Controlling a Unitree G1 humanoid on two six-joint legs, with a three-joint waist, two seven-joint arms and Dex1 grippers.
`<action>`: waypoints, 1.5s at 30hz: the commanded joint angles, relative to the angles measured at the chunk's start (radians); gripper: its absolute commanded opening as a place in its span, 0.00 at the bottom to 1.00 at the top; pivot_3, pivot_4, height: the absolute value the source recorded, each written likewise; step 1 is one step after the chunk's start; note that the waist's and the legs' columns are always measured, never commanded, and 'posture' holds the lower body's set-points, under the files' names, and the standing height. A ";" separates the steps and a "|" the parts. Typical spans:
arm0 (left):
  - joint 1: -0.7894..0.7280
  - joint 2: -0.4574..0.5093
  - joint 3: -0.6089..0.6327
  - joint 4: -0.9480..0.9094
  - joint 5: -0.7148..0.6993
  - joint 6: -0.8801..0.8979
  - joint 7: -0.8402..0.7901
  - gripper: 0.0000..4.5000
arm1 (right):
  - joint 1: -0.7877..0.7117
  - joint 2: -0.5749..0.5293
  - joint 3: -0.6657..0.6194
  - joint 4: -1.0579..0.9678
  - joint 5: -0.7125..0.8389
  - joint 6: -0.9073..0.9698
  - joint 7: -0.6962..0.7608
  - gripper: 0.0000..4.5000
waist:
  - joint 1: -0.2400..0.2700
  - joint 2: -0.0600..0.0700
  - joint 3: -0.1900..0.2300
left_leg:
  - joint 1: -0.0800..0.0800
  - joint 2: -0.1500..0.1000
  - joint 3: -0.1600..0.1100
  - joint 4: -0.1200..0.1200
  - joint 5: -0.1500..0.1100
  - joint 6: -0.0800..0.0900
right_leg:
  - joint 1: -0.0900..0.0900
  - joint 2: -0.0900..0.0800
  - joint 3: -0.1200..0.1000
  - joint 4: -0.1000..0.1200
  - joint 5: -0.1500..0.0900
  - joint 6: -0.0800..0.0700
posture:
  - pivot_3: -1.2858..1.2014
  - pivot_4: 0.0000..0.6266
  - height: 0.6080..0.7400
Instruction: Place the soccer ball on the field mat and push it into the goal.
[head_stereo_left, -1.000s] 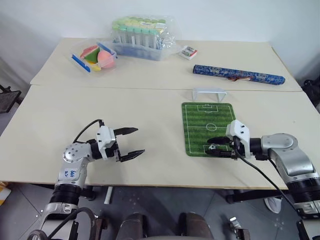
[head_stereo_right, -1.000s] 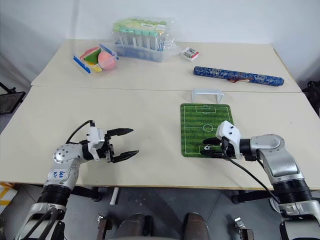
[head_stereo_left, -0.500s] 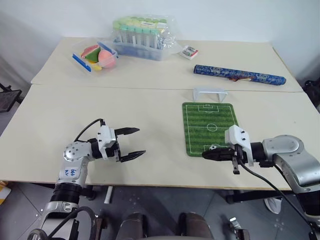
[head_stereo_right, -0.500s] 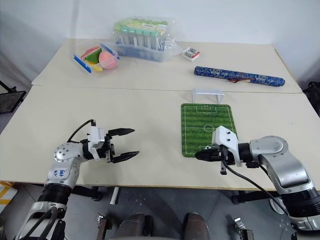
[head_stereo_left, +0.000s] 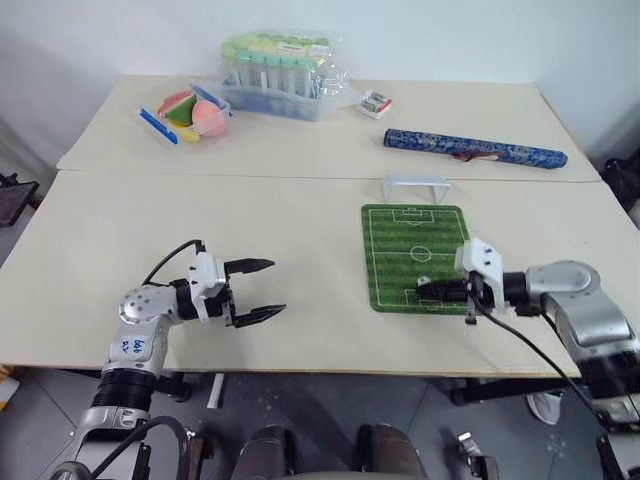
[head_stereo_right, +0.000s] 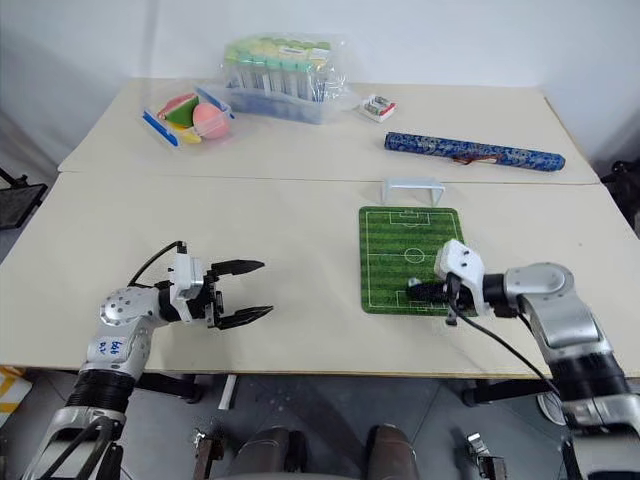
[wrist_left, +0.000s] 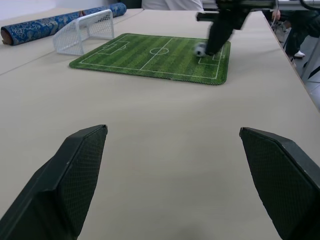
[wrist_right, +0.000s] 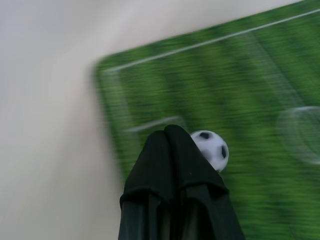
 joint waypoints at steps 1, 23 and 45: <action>-0.054 -0.010 0.018 0.020 0.006 -0.023 0.033 1.00 | -0.117 0.020 -0.025 0.143 -0.055 -0.122 -0.061 0.01 | -0.001 0.000 0.000 | 0.000 0.000 0.000 0.000 0.000 0.000 | 0.000 0.000 0.000 0.001 0.000 0.000 | 0.52 0.24 1.00; -0.172 -0.064 0.025 -0.123 -0.069 0.184 0.134 1.00 | -0.178 -0.108 -0.169 0.261 -0.018 -0.163 -0.017 0.01 | 0.001 0.001 0.002 | -0.002 -0.001 -0.002 0.000 0.000 0.000 | 0.000 0.000 -0.002 0.000 0.000 0.000 | 0.52 0.24 1.00; 0.041 0.162 0.194 -0.308 -0.153 0.397 0.133 1.00 | -0.100 -0.224 -0.310 0.583 0.057 -0.357 0.207 1.00 | 0.001 0.002 0.004 | -0.001 0.001 -0.001 0.000 0.000 0.000 | 0.000 0.000 0.000 0.000 0.000 0.000 | 0.52 0.24 1.00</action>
